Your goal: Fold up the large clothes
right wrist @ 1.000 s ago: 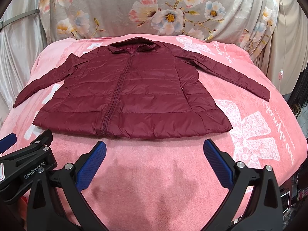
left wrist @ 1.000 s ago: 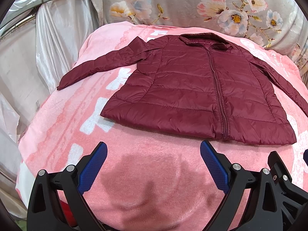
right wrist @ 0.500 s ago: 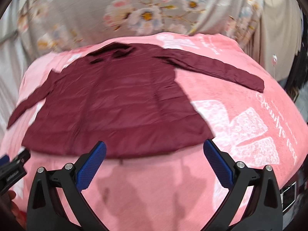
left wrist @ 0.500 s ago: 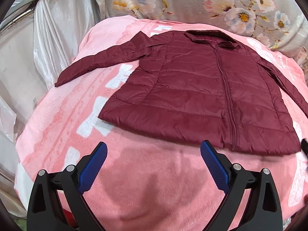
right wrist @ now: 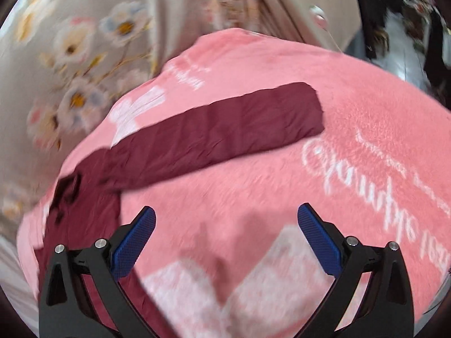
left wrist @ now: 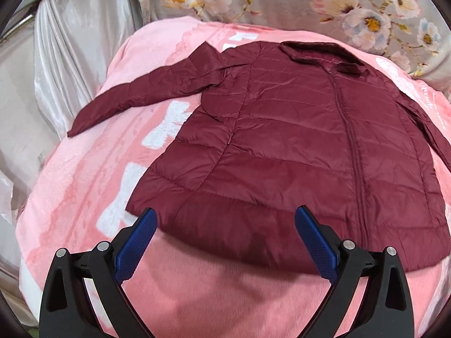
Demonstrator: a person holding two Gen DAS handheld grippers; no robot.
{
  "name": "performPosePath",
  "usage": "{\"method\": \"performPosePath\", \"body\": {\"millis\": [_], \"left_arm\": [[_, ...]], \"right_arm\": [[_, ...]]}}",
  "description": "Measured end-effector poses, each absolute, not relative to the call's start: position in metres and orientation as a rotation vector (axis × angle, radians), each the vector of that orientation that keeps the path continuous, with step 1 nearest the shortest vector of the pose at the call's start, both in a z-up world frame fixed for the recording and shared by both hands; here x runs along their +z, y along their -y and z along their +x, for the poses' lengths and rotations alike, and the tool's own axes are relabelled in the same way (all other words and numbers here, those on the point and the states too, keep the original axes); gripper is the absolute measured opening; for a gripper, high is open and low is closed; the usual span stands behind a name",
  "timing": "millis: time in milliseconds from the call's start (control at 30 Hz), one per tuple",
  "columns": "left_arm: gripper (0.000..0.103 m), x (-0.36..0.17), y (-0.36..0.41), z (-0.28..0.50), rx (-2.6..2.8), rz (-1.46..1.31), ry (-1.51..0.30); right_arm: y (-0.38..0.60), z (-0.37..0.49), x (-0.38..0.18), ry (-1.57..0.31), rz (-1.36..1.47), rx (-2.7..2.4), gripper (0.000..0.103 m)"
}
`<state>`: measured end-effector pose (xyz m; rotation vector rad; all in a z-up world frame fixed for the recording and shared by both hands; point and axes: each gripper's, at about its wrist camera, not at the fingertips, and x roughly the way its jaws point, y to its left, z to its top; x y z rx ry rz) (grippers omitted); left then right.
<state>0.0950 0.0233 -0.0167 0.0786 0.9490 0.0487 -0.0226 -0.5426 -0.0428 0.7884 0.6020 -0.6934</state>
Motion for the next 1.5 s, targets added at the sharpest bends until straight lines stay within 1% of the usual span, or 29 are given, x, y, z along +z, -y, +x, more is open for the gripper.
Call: {"method": "performPosePath", "body": {"millis": [167, 300, 367, 400, 433, 467, 533, 600, 700, 833, 900, 1000, 1033, 1167, 1300, 1367, 1400, 1433, 1500], "left_arm": [[0.096, -0.024, -0.027, 0.12, 0.098, 0.083, -0.951], [0.096, -0.027, -0.031, 0.141, 0.126, 0.077, -0.963], [0.096, -0.028, -0.033, 0.148, 0.138, 0.074, -0.965], [0.096, -0.029, -0.035, 0.152, 0.144, 0.071, -0.966], [0.096, -0.03, -0.037, 0.157, 0.152, 0.065, -0.969], [0.096, -0.03, -0.039, 0.159, 0.156, 0.06, -0.97], [0.096, -0.032, -0.044, 0.167, 0.171, 0.045, -0.973], [0.096, -0.034, -0.048, 0.172, 0.182, 0.034, -0.977], [0.096, -0.037, -0.057, 0.181, 0.218, 0.028, -0.978], [0.096, -0.038, -0.067, 0.192, 0.27, 0.028, -0.976], [0.096, -0.038, -0.073, 0.196, 0.287, 0.022, -0.975], [0.096, -0.038, -0.079, 0.2, 0.304, 0.012, -0.974], [0.096, -0.038, -0.082, 0.201, 0.311, 0.009, -0.973], [0.096, -0.04, -0.092, 0.201, 0.337, 0.003, -0.976], [0.096, -0.044, -0.107, 0.2, 0.361, -0.013, -0.99], [0.096, -0.045, -0.113, 0.199, 0.364, -0.027, -0.992], [0.096, -0.044, -0.116, 0.199, 0.36, -0.037, -0.992], [0.096, -0.043, -0.118, 0.199, 0.35, -0.049, -0.99], [0.096, -0.04, -0.119, 0.2, 0.322, -0.074, -0.987]], "right_arm": [[0.597, -0.016, -0.064, -0.568, 0.864, -0.761, 0.098], [0.629, -0.012, -0.076, -0.503, 0.949, -0.775, 0.098], [0.64, -0.009, -0.081, -0.477, 0.991, -0.771, 0.086], [0.646, -0.006, -0.084, -0.472, 1.017, -0.769, 0.07], [0.649, -0.005, -0.087, -0.468, 1.035, -0.768, 0.061], [0.653, -0.003, -0.09, -0.453, 1.053, -0.769, 0.056], [0.657, 0.004, -0.089, -0.441, 1.049, -0.783, 0.017], [0.654, 0.013, -0.081, -0.424, 1.019, -0.783, 0.008], [0.634, 0.033, -0.046, -0.378, 0.917, -0.733, 0.006], [0.568, 0.081, 0.019, -0.351, 0.713, -0.548, 0.005], [0.51, 0.12, 0.052, -0.367, 0.579, -0.396, 0.005], [0.429, 0.163, 0.074, -0.403, 0.437, -0.203, 0.005], [0.392, 0.18, 0.076, -0.426, 0.389, -0.117, 0.005], [0.294, 0.221, 0.064, -0.504, 0.285, 0.093, 0.005], [0.215, 0.252, 0.031, -0.615, 0.205, 0.237, 0.005], [0.184, 0.26, 0.012, -0.672, 0.163, 0.287, 0.009], [0.167, 0.262, 0.002, -0.698, 0.128, 0.296, 0.021], [0.152, 0.26, -0.006, -0.71, 0.102, 0.302, 0.05], [0.139, 0.249, -0.011, -0.684, 0.08, 0.298, 0.078]]}}
